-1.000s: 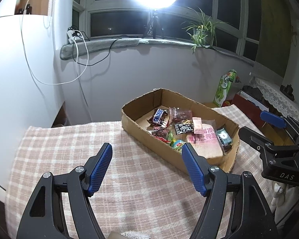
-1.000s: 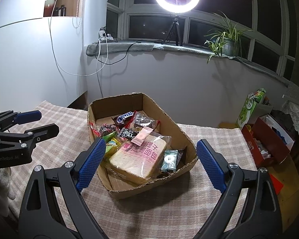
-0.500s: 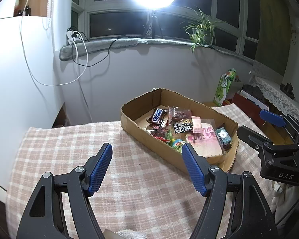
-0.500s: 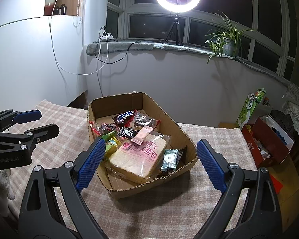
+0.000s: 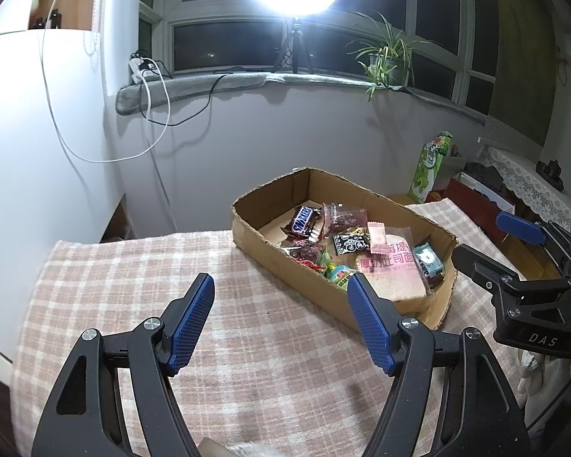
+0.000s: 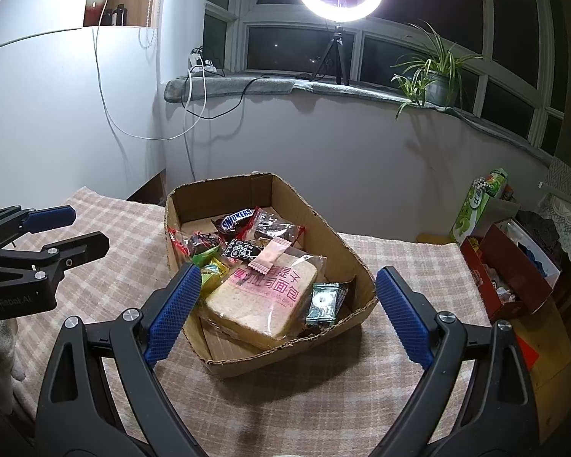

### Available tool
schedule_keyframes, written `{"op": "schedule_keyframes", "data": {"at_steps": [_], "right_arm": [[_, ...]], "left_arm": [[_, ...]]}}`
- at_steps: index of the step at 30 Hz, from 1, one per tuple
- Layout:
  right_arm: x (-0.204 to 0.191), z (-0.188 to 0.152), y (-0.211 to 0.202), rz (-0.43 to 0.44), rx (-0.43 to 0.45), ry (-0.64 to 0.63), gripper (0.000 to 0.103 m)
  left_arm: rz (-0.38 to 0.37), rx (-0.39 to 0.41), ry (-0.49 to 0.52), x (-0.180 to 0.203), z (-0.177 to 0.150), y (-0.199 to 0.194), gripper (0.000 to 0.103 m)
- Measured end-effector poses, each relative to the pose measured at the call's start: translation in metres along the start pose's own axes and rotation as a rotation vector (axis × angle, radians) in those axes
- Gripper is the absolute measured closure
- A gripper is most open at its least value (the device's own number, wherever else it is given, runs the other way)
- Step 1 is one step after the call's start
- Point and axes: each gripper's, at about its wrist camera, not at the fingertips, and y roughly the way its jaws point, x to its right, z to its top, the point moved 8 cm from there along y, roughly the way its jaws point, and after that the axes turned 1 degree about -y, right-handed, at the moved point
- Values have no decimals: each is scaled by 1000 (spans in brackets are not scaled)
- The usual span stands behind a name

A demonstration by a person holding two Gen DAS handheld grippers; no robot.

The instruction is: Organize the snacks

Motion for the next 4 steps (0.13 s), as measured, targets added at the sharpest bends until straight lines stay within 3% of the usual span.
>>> {"op": "schedule_keyframes", "data": {"at_steps": [4], "right_arm": [[4,-4,0,-2,-5,-2,8]], "left_arm": [[4,10,5,0,0,0,31]]}}
